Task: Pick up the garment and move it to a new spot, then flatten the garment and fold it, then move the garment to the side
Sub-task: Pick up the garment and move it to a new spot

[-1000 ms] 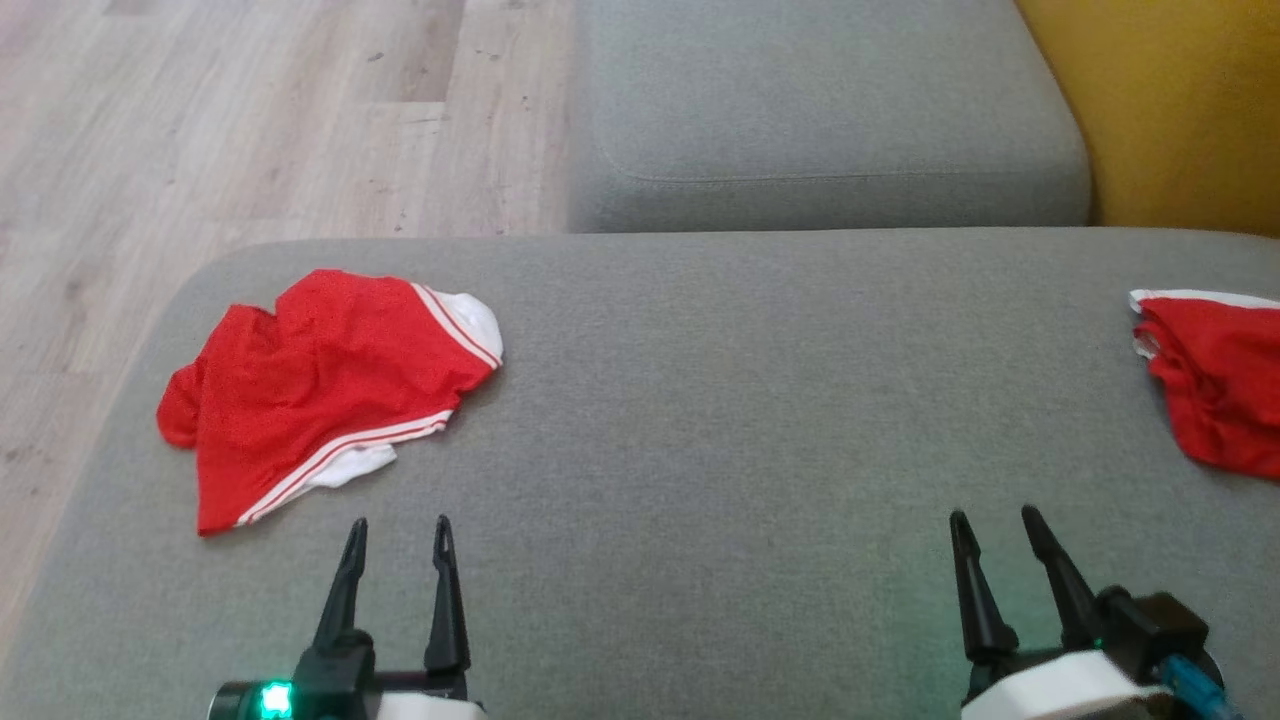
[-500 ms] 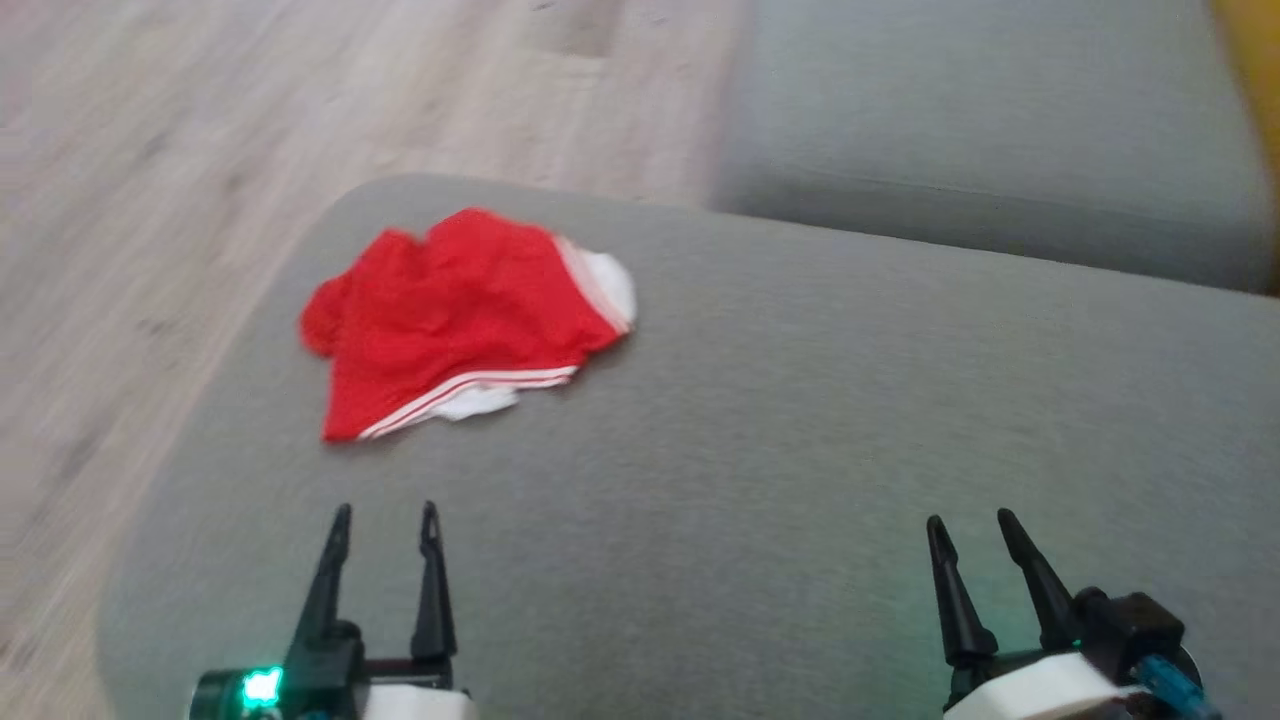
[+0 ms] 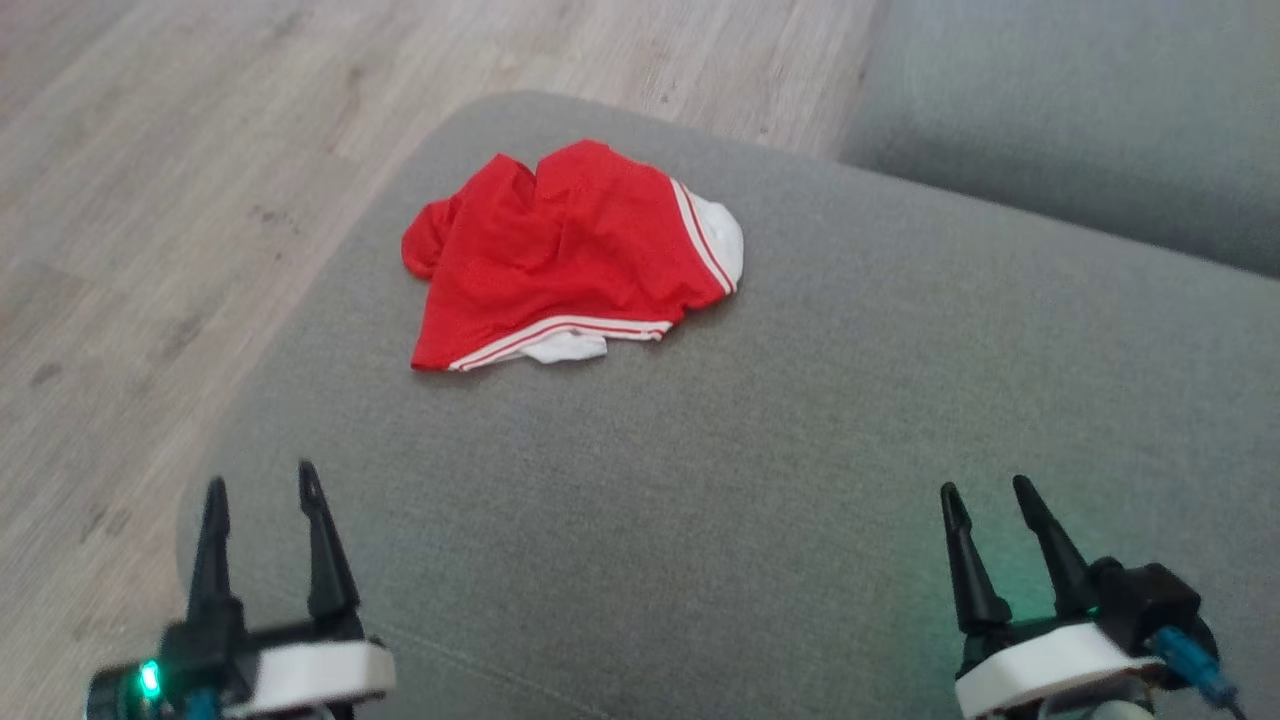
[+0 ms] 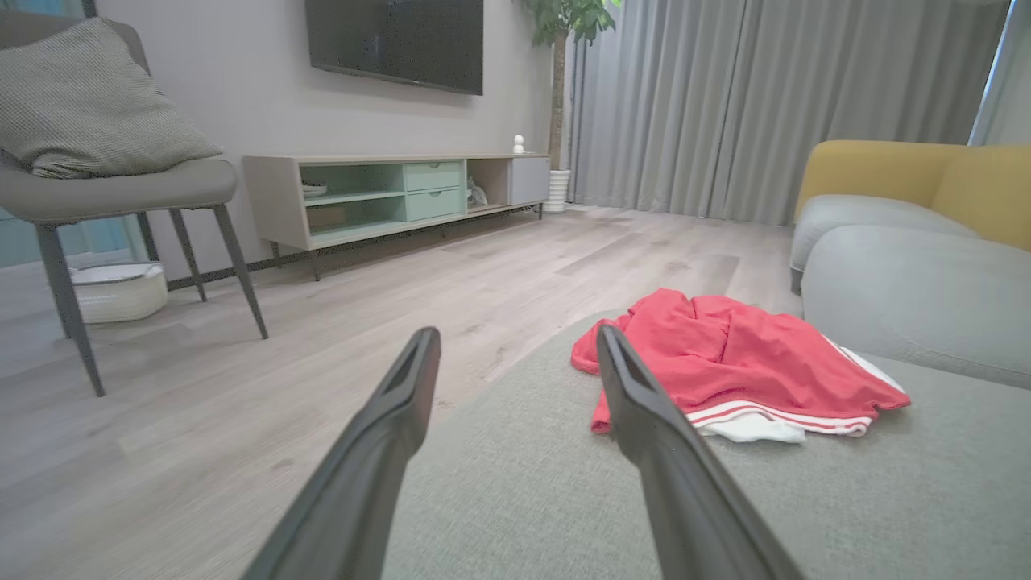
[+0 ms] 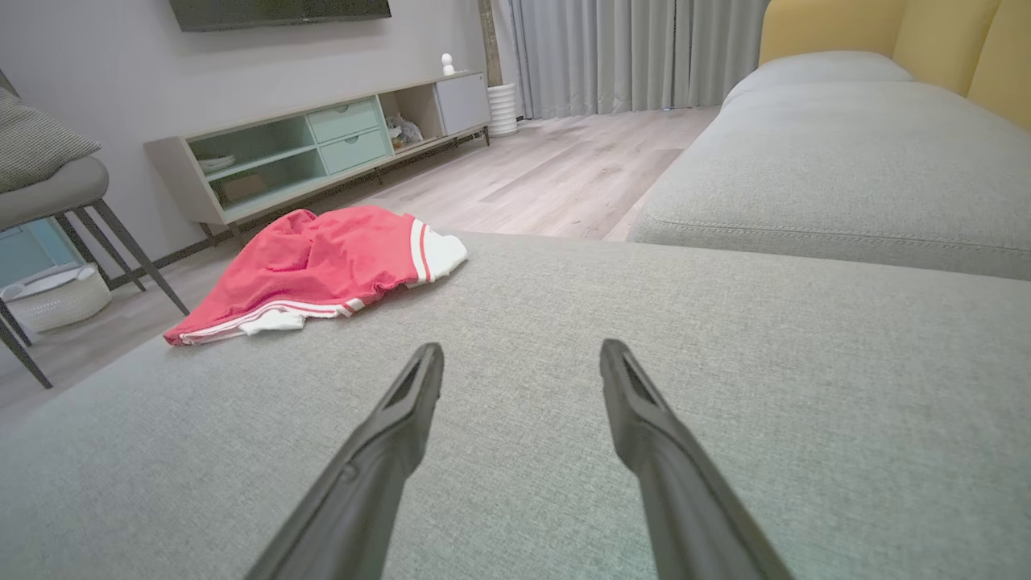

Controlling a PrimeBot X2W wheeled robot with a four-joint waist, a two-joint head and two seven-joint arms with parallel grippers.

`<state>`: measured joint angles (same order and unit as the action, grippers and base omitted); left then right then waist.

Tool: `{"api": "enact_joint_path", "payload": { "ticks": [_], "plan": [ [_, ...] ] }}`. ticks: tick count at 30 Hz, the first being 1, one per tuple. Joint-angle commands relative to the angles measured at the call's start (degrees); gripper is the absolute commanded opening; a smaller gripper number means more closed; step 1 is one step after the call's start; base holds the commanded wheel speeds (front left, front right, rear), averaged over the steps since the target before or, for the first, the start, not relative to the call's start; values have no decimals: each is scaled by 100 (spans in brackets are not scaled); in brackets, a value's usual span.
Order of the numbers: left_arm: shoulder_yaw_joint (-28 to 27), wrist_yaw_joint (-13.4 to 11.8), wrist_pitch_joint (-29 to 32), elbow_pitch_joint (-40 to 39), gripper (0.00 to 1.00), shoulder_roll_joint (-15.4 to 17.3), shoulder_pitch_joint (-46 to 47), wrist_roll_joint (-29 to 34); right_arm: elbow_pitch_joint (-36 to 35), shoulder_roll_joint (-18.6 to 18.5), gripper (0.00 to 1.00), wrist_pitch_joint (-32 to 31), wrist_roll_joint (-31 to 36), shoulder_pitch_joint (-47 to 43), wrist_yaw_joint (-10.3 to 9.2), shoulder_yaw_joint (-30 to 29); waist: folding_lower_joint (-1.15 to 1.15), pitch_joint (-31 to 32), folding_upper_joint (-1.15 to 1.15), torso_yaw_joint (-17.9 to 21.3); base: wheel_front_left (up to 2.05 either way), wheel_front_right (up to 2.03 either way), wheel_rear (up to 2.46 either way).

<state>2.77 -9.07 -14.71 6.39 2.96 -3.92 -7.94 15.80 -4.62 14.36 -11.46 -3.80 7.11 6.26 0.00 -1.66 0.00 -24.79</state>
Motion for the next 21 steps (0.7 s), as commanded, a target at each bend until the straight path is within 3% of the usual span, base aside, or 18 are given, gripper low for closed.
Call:
{"api": "enact_joint_path", "payload": {
  "ticks": [1, 5, 9, 15, 21],
  "plan": [
    [-248, 135, -29, -131, 100, 0, 494, -33, -205, -183, 100, 63, 62, 290, 37, 75, 0, -220, 0, 45, 0, 0, 0],
    [-331, 736, -29, 306, 100, 157, 1396, -74, -347, -573, 100, 63, 162, 633, 37, 53, 0, -962, 0, 196, 0, 0, 0],
    [-217, 1171, 2, 1470, 100, 312, 2550, -113, -414, -956, 100, 63, 197, 1004, 37, -37, 0, -1518, 0, 343, 0, 0, 0],
    [-44, 1443, 738, 3200, 100, 424, 4258, -293, -560, -1398, 100, 63, 263, 1403, 37, -56, 0, -2238, 0, 571, 0, 0, 0],
    [139, 1534, 1810, 4596, 100, 450, 5201, -386, -672, -1623, 100, 63, 278, 1612, 37, -24, 0, -2637, 0, 787, 0, 0, 0]
  ]
}}
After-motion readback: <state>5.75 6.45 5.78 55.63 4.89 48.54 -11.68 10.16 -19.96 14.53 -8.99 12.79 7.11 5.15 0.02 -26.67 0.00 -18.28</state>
